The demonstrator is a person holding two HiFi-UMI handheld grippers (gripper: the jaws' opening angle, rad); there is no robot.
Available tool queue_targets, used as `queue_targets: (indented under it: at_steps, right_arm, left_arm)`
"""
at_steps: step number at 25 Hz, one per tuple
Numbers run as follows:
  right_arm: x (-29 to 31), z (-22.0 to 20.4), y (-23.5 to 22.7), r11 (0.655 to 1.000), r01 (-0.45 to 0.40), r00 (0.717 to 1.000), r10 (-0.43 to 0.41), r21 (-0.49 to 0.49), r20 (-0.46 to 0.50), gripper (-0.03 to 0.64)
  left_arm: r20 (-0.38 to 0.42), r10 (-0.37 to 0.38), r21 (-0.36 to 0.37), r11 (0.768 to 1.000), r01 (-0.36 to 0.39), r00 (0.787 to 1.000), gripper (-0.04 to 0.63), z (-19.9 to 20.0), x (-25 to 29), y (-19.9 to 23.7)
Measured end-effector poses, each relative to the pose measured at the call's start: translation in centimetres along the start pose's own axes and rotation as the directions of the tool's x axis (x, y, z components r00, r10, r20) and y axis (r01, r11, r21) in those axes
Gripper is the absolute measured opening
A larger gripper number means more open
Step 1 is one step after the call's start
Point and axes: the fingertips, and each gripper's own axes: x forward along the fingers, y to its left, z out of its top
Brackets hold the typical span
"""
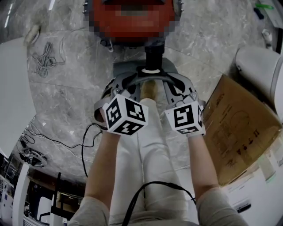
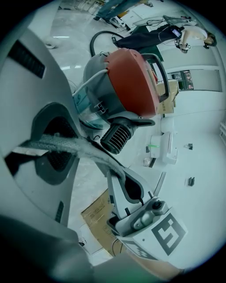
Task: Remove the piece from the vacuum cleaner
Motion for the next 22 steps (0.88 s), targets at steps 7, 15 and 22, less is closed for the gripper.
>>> queue_targets:
  at_steps: [7,15,22]
  right_arm:
    - [-0.3,0.5,0.2,0.996,0.000,1.000,-0.001,-0.084,-0.019,0.023]
    - [-2.3,1.2,1.2,0.997,-0.026,0.999,0.024,-0.078,-0.027,0.023]
    - [-5.7,3.2,2.0,0.994,-0.054,0.999,0.054,-0.091,-0.009,0.023]
  left_arm:
    - [0.004,-0.013,-0.020,1.000,0.013,1.000,0.032,-0.4,-0.4,-0.2]
    - [0.007,-0.024,-0.010,1.000,0.024,1.000,0.032,0.1,-2.2,-0.7]
    - [0.023,-0.032,0.001,0.999,0.032,0.999,0.032,1.0,-5.8,-1.6]
